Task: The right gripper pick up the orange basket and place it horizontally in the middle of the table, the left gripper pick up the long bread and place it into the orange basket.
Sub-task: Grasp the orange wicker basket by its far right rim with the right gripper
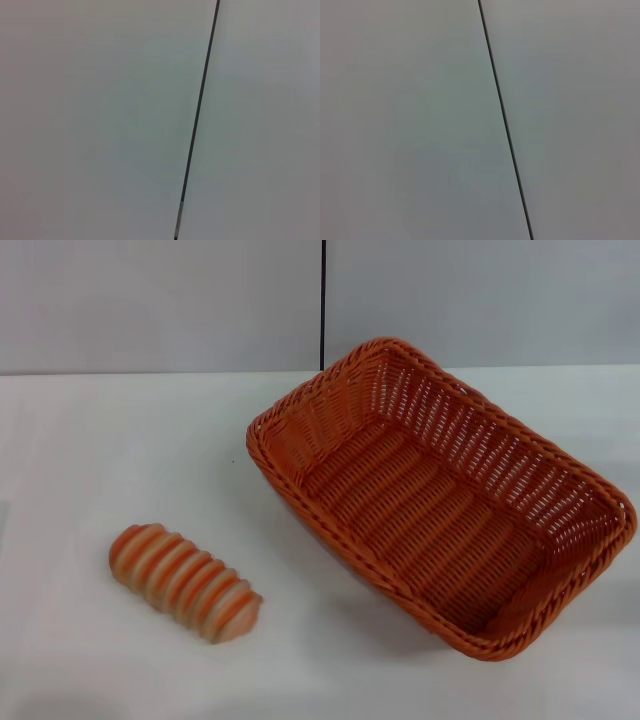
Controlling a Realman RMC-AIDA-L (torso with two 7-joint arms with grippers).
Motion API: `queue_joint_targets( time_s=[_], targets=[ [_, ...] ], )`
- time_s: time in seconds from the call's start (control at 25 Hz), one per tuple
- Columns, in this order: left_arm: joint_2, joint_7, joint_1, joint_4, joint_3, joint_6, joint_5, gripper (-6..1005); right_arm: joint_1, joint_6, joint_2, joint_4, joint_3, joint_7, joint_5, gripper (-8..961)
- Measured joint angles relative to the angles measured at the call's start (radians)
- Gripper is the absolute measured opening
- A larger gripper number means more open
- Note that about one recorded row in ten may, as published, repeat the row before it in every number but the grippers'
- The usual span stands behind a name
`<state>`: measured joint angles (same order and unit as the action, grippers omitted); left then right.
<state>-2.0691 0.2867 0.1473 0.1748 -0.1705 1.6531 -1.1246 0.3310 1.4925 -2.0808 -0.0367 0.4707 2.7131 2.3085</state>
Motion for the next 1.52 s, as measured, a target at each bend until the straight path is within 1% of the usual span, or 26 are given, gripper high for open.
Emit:
queue_joint_targets(
  time_s=[0.56, 0.68, 0.72, 0.8, 0.92, 1.08, 1.12, 1.16, 1.2, 1.24, 1.28, 1.32, 1.36, 1.44, 1.48, 1.52],
  targets=[
    [0.001, -0.001, 0.023, -0.019, 0.007, -0.041, 0.006, 825, 0.01, 0.007, 0.0, 0.022, 0.013, -0.004, -0.001, 648],
    [0.001, -0.001, 0.027, -0.027, 0.009, -0.049, 0.008, 824, 0.007, 0.022, 0.004, 0.007, 0.039, -0.013, -0.019, 647],
    [0.001, -0.001, 0.032, -0.031, 0.011, -0.064, 0.008, 823, 0.0, 0.023, 0.006, -0.034, 0.057, -0.053, -0.057, 647],
    [0.001, -0.001, 0.035, -0.031, 0.012, -0.072, 0.008, 822, -0.003, 0.021, 0.007, -0.055, 0.065, -0.077, -0.076, 647],
    [0.001, 0.0, 0.05, -0.034, 0.018, -0.112, 0.008, 821, -0.01, -0.005, 0.007, -0.129, 0.079, -0.19, -0.177, 647],
    [0.001, -0.001, 0.061, -0.035, 0.021, -0.124, 0.008, 819, -0.008, -0.034, 0.006, -0.218, 0.08, -0.343, -0.316, 646],
    [0.001, -0.001, 0.064, -0.036, 0.022, -0.125, 0.008, 818, -0.002, -0.055, 0.008, -0.267, 0.08, -0.452, -0.382, 646],
    [0.001, -0.001, 0.066, -0.039, 0.022, -0.126, 0.008, 818, -0.002, -0.055, 0.008, -0.267, 0.08, -0.452, -0.382, 646],
    [0.001, -0.001, 0.068, -0.042, 0.022, -0.127, 0.008, 817, 0.005, -0.087, 0.008, -0.337, 0.08, -0.573, -0.464, 646],
    [0.001, -0.001, 0.069, -0.045, 0.022, -0.127, 0.008, 817, 0.005, -0.087, 0.008, -0.337, 0.08, -0.573, -0.464, 646],
    [0.001, -0.001, 0.07, -0.046, 0.022, -0.127, 0.008, 816, 0.01, -0.098, 0.007, -0.372, 0.08, -0.631, -0.507, 646],
    [0.001, -0.001, 0.071, -0.047, 0.022, -0.128, 0.008, 816, 0.02, -0.115, 0.005, -0.431, 0.08, -0.738, -0.587, 646],
    [0.001, -0.001, 0.071, -0.047, 0.022, -0.128, 0.008, 815, 0.02, -0.115, 0.005, -0.431, 0.08, -0.738, -0.587, 645],
    [0.001, -0.001, 0.072, -0.047, 0.022, -0.131, 0.008, 814, 0.029, -0.137, 0.006, -0.488, 0.085, -0.848, -0.651, 645],
    [0.001, -0.001, 0.072, -0.048, 0.022, -0.133, 0.008, 814, 0.032, -0.154, 0.007, -0.525, 0.096, -0.919, -0.689, 645],
    [0.001, -0.001, 0.073, -0.048, 0.022, -0.142, 0.008, 813, 0.037, -0.185, 0.007, -0.611, 0.131, -1.071, -0.771, 645]
  ],
)
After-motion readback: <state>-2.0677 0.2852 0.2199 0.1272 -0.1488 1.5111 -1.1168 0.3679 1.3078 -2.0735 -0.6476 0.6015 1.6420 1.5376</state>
